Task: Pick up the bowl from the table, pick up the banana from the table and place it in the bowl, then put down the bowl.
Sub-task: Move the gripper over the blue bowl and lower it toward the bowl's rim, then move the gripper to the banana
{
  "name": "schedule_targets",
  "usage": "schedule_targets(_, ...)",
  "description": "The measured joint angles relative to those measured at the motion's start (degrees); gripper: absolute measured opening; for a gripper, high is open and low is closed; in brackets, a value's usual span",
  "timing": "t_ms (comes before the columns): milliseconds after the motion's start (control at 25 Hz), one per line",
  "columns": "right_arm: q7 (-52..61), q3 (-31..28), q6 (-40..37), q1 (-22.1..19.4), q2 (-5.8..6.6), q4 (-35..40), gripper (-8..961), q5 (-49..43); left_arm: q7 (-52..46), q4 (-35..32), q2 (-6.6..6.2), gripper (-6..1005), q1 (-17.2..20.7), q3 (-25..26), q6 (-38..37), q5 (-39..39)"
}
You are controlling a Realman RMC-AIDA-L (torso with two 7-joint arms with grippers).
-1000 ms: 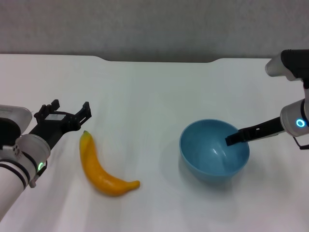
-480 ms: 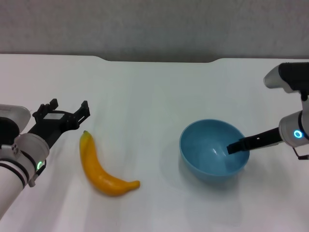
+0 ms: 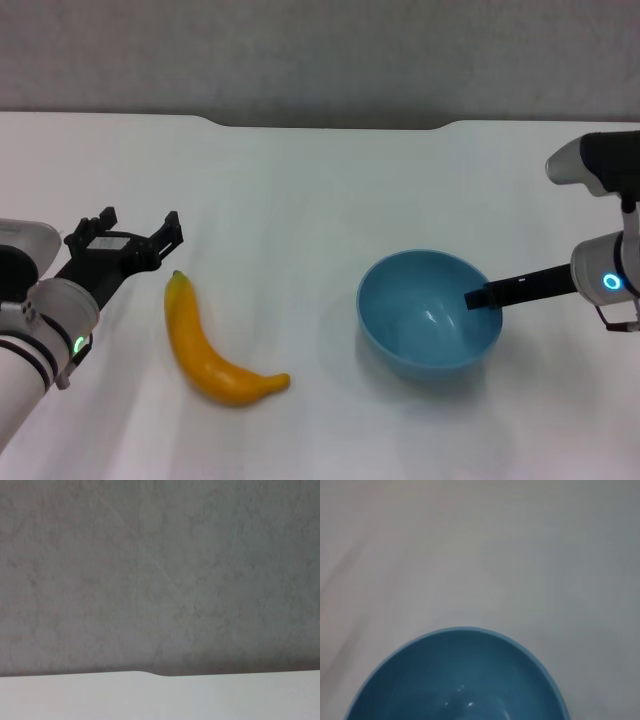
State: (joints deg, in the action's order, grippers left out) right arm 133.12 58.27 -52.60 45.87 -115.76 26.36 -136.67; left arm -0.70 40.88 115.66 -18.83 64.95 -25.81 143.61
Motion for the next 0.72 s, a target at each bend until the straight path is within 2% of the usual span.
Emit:
schedule_targets(200, -1.45, 0.01, 0.76, -0.67, 0.01, 0.0, 347, 0.75, 0.0, -0.13, 0.0, 893, 0.0, 0.0, -0.08, 0.0)
schedule_targets(400, -2.08, 0.01, 1.89, -1.95, 0.01, 0.79, 106, 1.84, 0.0, -0.42, 0.12, 893, 0.04, 0.0, 0.1, 0.0)
schedule_targets(520, -3.48, 0.01, 2.3, -3.21, 0.01, 1.95, 73, 3.92, 0.0, 0.45, 0.14, 893, 0.15, -0.01, 0.84, 0.0)
schedule_targets(720, -7.47, 1.7, 2.08, -8.61, -0.05, 7.8, 39, 12.12, 0.02, 5.76, -0.48, 893, 0.92, 0.23, 6.34, -0.06)
